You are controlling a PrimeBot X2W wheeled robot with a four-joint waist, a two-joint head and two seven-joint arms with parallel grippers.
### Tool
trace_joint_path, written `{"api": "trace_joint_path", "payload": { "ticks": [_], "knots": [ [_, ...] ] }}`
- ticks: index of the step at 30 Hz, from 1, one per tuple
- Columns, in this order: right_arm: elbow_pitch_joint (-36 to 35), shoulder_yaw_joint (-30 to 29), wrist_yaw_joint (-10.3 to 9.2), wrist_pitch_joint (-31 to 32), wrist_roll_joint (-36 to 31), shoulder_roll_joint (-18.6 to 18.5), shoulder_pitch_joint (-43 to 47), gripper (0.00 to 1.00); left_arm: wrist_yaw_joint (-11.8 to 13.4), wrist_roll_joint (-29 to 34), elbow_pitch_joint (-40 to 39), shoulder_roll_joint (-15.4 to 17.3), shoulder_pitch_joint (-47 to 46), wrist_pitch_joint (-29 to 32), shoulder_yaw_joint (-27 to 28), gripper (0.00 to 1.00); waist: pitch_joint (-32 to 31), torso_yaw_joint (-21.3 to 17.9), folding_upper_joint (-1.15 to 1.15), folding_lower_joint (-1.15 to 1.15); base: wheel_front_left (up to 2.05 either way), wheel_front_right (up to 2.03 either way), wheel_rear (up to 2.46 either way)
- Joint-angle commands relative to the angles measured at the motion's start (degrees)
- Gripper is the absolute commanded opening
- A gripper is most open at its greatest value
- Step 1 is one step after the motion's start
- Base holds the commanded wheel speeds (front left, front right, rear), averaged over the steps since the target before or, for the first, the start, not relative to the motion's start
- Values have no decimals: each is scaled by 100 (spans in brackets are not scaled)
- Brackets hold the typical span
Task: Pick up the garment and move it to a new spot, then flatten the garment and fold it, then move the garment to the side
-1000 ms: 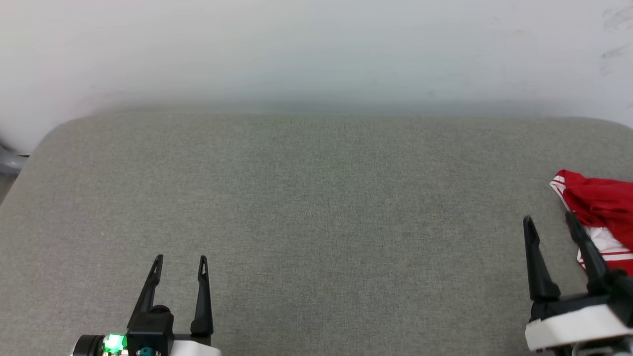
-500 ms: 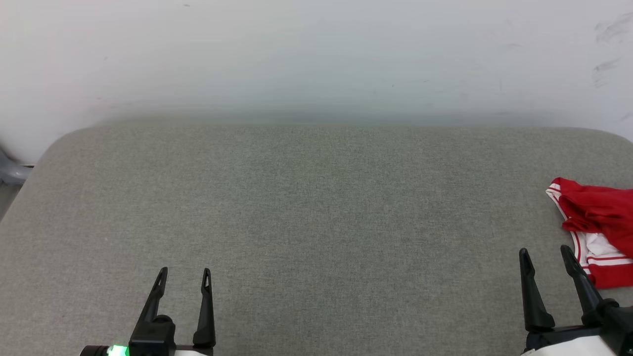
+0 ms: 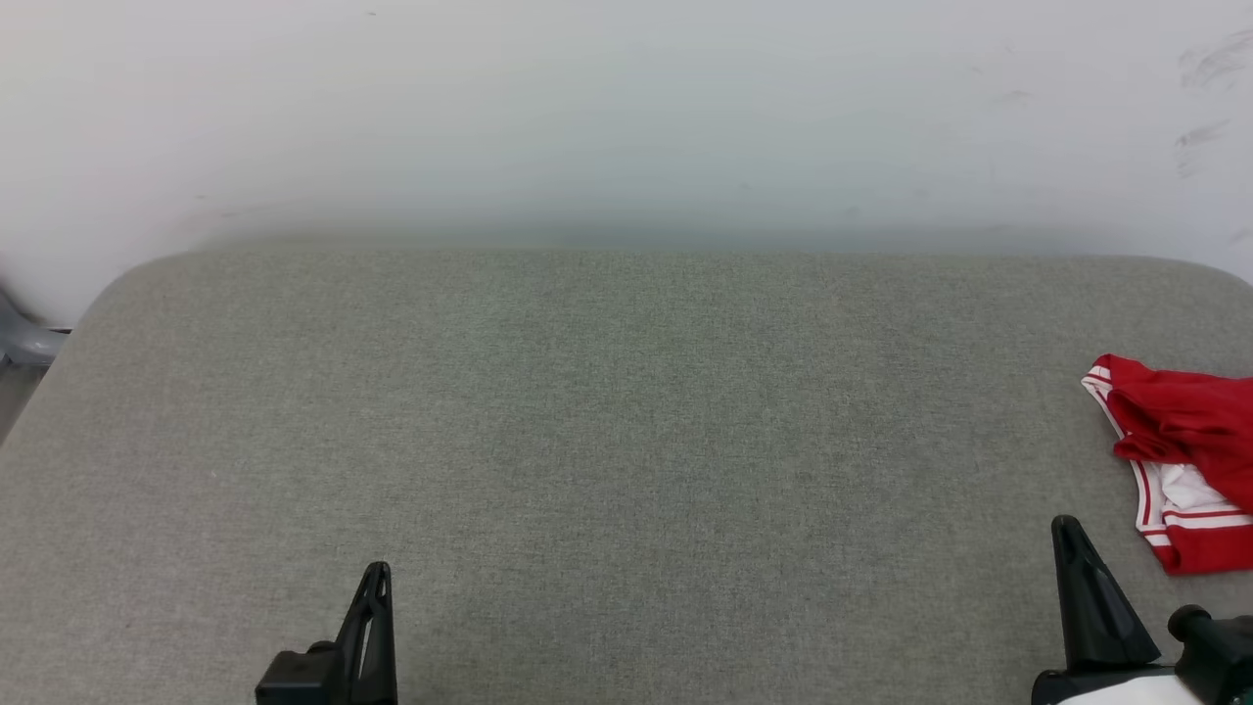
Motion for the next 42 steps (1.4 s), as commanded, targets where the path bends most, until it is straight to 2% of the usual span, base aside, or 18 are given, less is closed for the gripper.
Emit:
{"api": "trace_joint_path", "payload": {
  "ticks": [1, 21, 42],
  "knots": [
    [-45, 4, 0, 54, 336, -2, -71, 0, -41, -355, -79, 28, -79, 50, 44, 0, 2, -3, 0, 0, 0, 0, 0],
    [294, 18, -1, 510, 2513, -11, -437, 0, -411, -2667, 249, 26, -475, 483, 248, 0, 14, -19, 0, 0, 0, 0, 0],
    [567, 5, -2, 911, 4299, 11, -735, 0, -712, -4546, 458, -19, -768, 874, 463, 0, 28, -37, 0, 0, 0, 0, 0]
  ]
}}
